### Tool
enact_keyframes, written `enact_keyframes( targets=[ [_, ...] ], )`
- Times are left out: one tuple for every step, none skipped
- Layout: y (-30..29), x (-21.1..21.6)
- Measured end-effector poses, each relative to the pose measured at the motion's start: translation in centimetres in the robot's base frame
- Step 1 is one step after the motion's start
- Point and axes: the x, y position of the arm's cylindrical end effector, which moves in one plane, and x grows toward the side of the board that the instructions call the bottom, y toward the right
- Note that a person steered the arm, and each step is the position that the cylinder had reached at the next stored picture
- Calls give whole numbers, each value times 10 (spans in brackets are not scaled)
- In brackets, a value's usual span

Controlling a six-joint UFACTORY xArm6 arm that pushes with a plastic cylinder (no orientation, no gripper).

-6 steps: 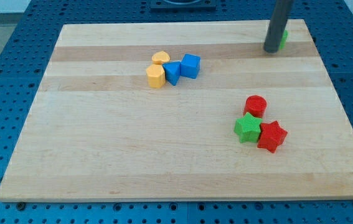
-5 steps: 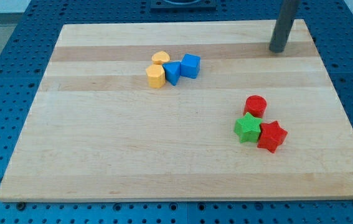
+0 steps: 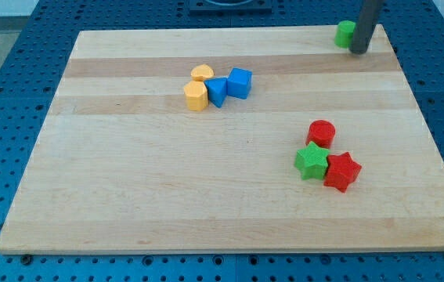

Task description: Move your arm to center right

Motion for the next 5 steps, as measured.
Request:
enact_keyframes(
  targets=[
    [-28, 34],
    [-78, 65],
    [-132, 90],
    [-176, 116],
    [-182, 122]
  ],
)
